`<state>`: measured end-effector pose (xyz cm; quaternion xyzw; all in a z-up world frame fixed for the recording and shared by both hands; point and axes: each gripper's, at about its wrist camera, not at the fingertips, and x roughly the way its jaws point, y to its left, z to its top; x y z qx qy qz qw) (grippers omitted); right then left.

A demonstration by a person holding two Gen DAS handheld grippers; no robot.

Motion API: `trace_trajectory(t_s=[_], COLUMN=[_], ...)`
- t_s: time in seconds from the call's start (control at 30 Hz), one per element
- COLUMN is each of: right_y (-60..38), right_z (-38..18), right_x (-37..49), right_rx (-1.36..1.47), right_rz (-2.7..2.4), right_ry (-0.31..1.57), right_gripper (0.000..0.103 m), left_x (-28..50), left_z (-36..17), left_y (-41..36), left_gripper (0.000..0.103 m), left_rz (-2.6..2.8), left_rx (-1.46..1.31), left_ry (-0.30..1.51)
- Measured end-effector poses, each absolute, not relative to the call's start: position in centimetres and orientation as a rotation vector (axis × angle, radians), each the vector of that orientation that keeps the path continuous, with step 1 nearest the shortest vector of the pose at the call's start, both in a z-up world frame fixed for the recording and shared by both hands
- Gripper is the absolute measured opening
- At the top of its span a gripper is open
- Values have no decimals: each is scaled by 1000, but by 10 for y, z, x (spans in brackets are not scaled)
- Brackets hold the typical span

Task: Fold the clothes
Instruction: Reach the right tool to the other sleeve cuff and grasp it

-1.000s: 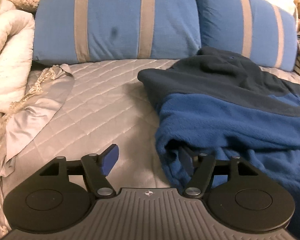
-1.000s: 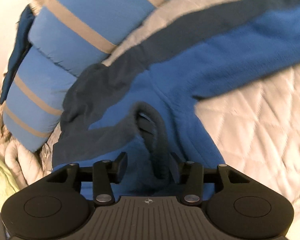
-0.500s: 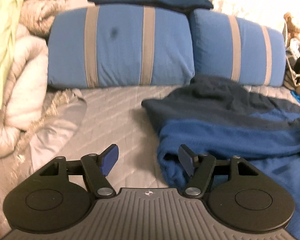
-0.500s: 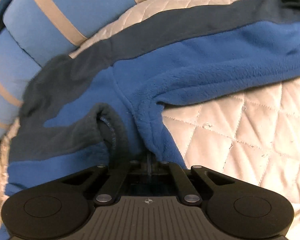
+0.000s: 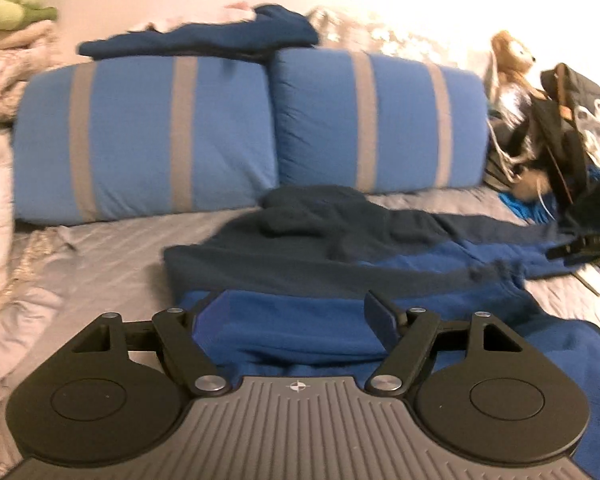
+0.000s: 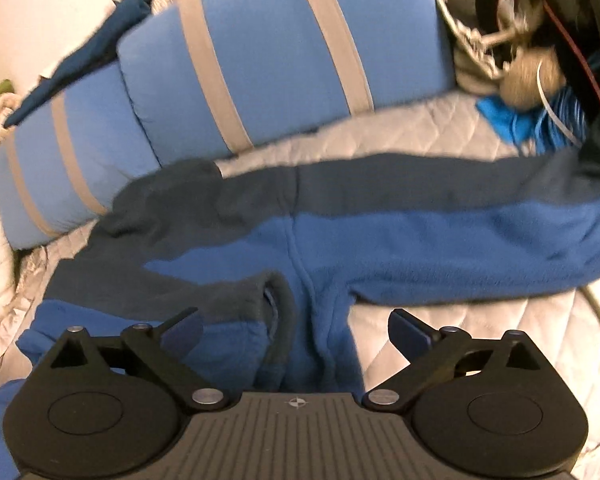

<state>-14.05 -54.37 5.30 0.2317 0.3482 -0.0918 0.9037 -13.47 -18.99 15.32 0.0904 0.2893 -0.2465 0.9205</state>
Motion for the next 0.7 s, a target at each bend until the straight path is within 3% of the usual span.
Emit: trace_trajectory(t_s=[0.47,0.57,0.7], right_y=[-623,-661,-714], right_z=[47,42,45], right_x=[-221,-243,-271], right_rx=[182,184,279], right_rz=[-541,-665,-809], right_ry=[522,485,422], right_gripper=[103,98,82], left_x=[-146,-142,-135], left_z=[114,111,107], left_y=[-227,-229,-232], left_gripper=[74,74,74], left_rz=[-558,-559,-572], left_rx=[261,257,241], left_ry=[635,664,710])
